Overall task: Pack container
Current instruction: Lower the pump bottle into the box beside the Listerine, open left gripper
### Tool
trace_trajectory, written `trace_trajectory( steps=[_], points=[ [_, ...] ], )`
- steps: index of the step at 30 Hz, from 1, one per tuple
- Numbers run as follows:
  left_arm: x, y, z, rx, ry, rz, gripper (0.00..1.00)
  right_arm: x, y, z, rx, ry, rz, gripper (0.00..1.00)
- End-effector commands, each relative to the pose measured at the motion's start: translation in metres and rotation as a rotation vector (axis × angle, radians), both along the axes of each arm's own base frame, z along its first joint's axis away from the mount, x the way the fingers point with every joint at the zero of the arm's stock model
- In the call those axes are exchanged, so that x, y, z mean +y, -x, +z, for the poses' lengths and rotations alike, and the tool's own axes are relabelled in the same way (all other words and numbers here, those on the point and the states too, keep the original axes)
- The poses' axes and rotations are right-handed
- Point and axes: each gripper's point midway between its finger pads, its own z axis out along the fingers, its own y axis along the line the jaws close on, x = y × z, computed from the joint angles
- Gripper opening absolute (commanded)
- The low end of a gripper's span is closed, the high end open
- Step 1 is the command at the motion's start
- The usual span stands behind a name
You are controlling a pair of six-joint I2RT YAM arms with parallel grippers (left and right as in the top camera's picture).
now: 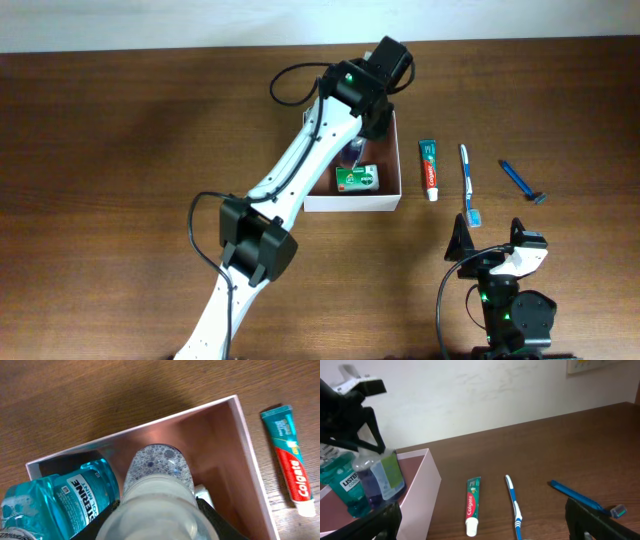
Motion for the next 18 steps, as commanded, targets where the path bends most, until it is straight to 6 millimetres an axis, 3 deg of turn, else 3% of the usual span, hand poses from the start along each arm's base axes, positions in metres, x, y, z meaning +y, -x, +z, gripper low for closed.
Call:
trace_trajectory(
  steps=[1, 6, 8, 15, 18],
  points=[
    [0.018, -0.012, 0.019, -0.041, 0.012, 0.055, 0.02, 0.000, 0.000, -0.002, 0.001, 0.009, 0.003, 0.99],
    [0.033, -0.014, 0.017, -0.018, -0.002, 0.080, 0.02, 0.000, 0.000, -0.002, 0.001, 0.009, 0.003, 0.99],
    [0.037, -0.015, 0.016, -0.012, -0.006, 0.086, 0.06, 0.000, 0.000, -0.002, 0.001, 0.009, 0.003, 0.99],
    [0.038, -0.014, 0.015, -0.007, -0.009, 0.086, 0.10, 0.000, 0.000, -0.002, 0.001, 0.009, 0.004, 0.99],
    [0.038, -0.014, 0.015, -0.007, -0.009, 0.086, 0.30, 0.000, 0.000, -0.002, 0.001, 0.009, 0.003, 0.99]
  ],
)
